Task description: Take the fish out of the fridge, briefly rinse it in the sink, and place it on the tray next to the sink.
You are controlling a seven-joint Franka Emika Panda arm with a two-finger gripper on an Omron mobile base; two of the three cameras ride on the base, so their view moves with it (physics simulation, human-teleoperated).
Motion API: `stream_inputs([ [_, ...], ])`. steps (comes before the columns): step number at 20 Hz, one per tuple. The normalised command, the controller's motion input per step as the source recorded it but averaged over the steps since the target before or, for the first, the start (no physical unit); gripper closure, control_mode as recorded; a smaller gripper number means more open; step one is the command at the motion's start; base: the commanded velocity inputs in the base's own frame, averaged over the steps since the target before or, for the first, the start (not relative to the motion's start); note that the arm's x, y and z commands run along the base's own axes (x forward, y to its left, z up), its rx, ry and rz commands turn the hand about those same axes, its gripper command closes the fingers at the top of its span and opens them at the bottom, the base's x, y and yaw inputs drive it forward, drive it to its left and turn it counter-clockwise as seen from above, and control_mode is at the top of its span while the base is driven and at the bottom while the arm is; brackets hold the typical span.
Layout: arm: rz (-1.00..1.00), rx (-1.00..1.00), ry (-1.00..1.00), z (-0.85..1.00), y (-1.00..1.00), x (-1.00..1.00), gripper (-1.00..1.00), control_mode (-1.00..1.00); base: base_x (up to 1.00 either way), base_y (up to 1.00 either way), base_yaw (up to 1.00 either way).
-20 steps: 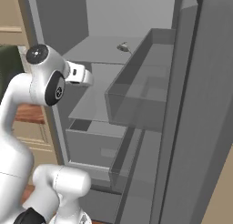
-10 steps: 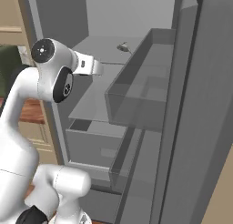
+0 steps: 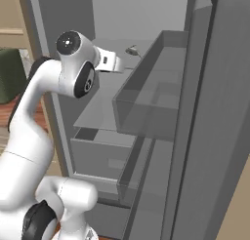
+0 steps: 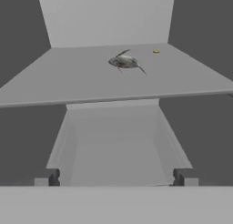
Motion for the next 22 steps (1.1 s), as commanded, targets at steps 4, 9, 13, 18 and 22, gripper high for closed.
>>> stream_inputs([
  [4,0.00,-0.01,0.00,0.07,-0.18,0.64,-1.00,-1.00,0.00,0.00,0.00],
  [9,0.00,-0.02,0.00,0.00,-0.09,0.78,-1.00,-1.00,0.00,0.00,0.00],
  [13,0.00,0.00,0.01,0.00,-0.13,0.76,-1.00,-1.00,0.00,0.00,0.00],
  [18,0.00,0.00,0.03,0.00,-0.23,0.68,-1.00,-1.00,0.00,0.00,0.00],
  [22,0.00,0.00,0.06,0.00,-0.26,0.71,-1.00,-1.00,0.00,0.00,0.00],
])
